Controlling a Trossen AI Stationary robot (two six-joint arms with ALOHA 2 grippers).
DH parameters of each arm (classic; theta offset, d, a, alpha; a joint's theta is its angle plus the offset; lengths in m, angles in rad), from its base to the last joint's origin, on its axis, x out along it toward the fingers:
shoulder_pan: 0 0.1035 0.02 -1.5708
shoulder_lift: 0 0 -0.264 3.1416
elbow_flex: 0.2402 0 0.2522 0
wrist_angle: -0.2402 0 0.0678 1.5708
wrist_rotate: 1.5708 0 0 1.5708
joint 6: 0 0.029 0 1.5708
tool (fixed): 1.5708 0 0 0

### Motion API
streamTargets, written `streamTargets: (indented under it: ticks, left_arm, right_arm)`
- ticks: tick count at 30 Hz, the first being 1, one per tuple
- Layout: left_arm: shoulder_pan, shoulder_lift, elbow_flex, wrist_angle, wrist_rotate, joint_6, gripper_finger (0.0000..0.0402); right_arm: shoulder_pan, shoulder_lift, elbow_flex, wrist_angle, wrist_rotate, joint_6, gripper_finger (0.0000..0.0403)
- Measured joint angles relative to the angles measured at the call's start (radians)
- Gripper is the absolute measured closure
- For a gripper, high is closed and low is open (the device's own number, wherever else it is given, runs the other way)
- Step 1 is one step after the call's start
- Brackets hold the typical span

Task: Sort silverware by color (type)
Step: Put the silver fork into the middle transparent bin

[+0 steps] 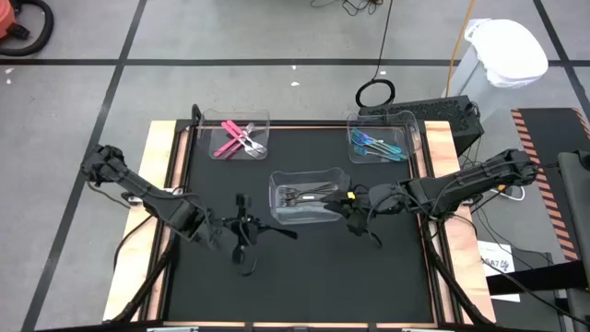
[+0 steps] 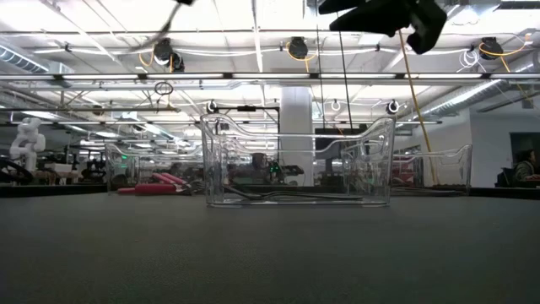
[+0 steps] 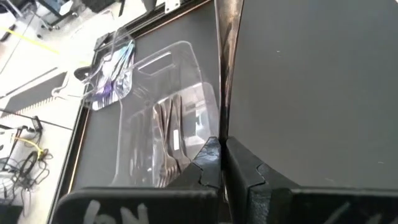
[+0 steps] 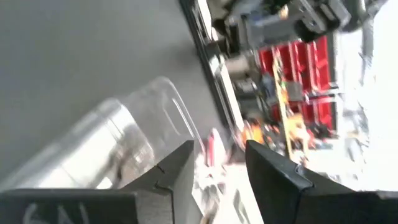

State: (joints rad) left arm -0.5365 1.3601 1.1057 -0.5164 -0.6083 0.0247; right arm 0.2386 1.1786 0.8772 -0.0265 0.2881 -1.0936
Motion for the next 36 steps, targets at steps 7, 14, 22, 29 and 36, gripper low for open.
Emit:
streamTargets:
  ticks: [7, 14, 22, 29, 36]
  left_arm:
    - [0.129, 0.0, -0.083, 0.082, 0.069, 0.06, 0.0395]
    - [0.21, 0.0, -0.085, 0.164, 0.246, 0.096, 0.0393]
    - [0.272, 0.001, -0.085, 0.208, 0.39, 0.112, 0.0392]
    - [0.303, 0.042, -0.085, 0.234, 0.459, 0.112, 0.0391]
    - [0.329, 0.086, -0.085, 0.283, 0.518, 0.112, 0.0391]
  right_arm:
    - [0.0, 0.0, 0.0, -0.024, 0.058, -0.085, 0.0263]
    - [0.0, 0.0, 0.0, -0.056, 0.053, -0.144, 0.0263]
    - [0.0, 0.007, 0.0, -0.056, 0.03, -0.167, 0.0263]
    - [0.0, 0.008, 0.0, -0.039, -0.038, -0.225, 0.0257]
    - [0.0, 0.008, 0.0, 0.008, -0.104, -0.245, 0.021]
